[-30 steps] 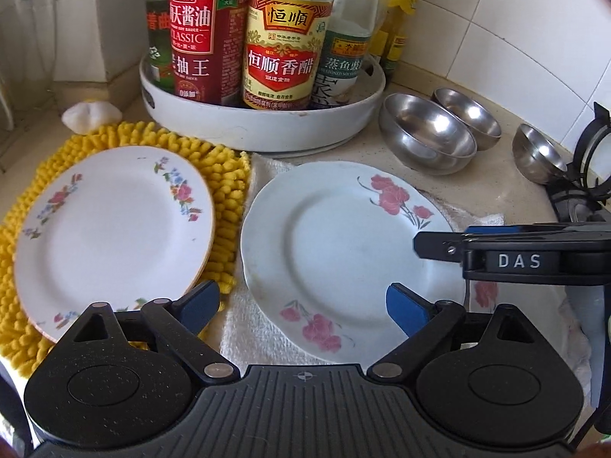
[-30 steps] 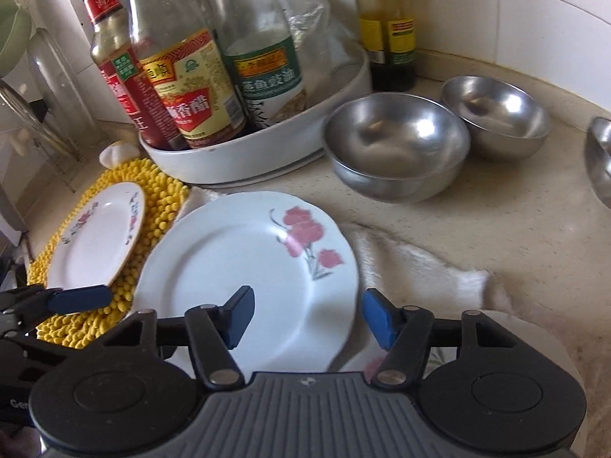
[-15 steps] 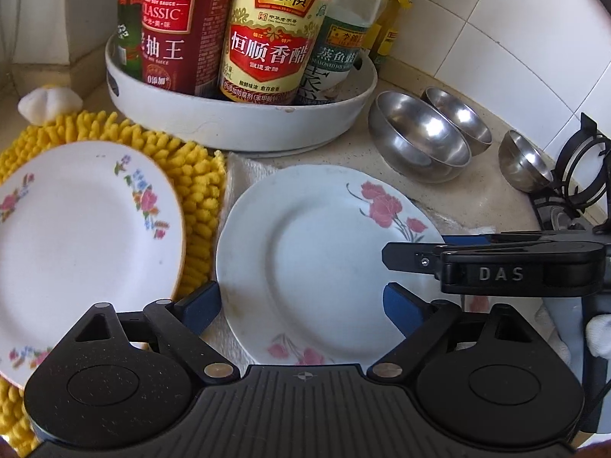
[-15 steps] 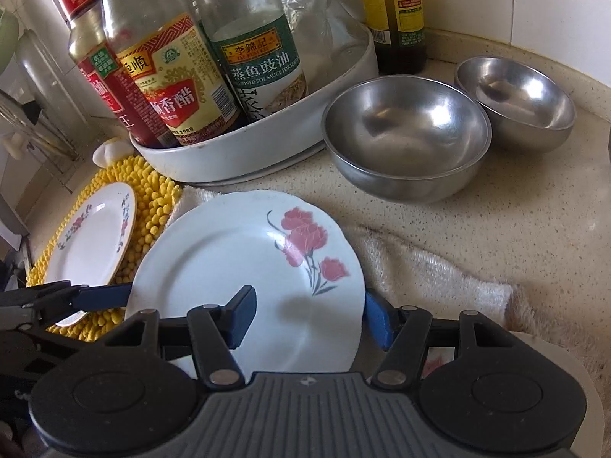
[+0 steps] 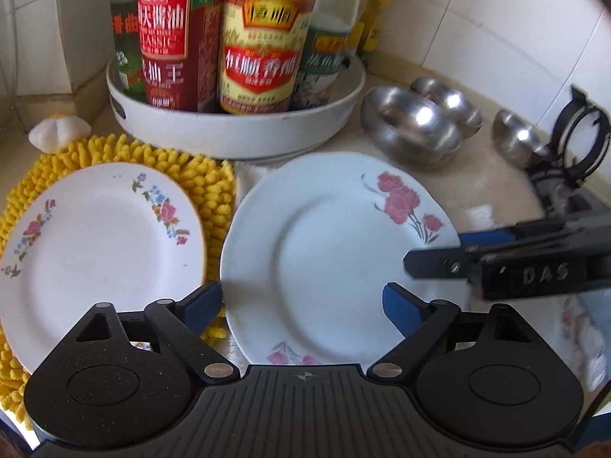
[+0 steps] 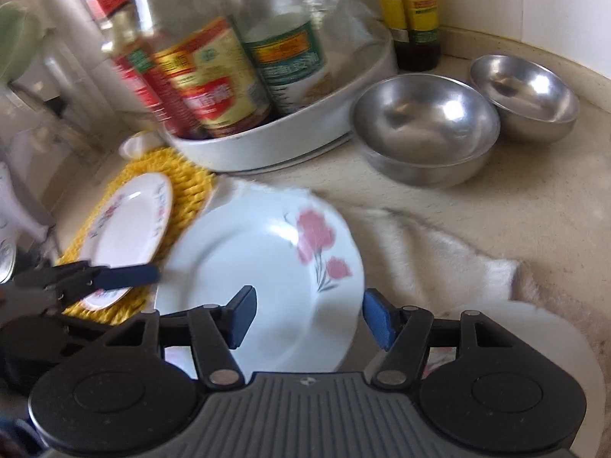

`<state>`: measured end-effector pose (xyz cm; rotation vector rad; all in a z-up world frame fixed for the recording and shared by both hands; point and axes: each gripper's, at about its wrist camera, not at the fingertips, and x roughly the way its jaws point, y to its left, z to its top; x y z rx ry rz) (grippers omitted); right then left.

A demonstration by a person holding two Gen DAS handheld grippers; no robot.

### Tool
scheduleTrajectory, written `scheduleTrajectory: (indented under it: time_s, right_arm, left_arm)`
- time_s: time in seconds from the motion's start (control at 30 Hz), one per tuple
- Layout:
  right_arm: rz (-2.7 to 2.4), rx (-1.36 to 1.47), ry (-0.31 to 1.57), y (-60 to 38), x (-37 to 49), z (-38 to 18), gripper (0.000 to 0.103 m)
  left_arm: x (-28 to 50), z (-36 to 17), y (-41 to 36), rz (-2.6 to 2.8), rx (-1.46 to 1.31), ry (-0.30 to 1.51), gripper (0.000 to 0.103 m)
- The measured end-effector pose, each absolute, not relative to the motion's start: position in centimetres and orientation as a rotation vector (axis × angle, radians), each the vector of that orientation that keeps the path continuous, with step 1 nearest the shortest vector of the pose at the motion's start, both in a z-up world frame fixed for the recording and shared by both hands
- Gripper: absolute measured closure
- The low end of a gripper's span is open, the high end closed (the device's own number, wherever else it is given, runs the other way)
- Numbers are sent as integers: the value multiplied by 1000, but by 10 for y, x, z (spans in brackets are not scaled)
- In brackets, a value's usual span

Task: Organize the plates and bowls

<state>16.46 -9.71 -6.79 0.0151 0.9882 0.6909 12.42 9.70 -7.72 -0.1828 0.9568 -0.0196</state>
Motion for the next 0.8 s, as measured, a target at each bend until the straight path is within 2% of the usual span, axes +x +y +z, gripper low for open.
scheduleTrajectory:
  time_s: [0.07, 0.17, 0.37, 0.8]
  right_arm:
    - [684, 28, 940, -105, 166, -61, 28]
    - [617, 13, 877, -124, 164, -50, 28]
    - [498, 55, 870, -181, 162, -46, 28]
    - [425, 139, 918, -267, 125, -69, 28]
  left_arm:
    - [123, -71, 94, 0, -157, 912, 14]
    - [120, -60, 92, 2, -145, 871, 7]
    - [112, -52, 74, -101, -154, 868, 7]
    - [102, -65, -36, -364, -65, 914, 7]
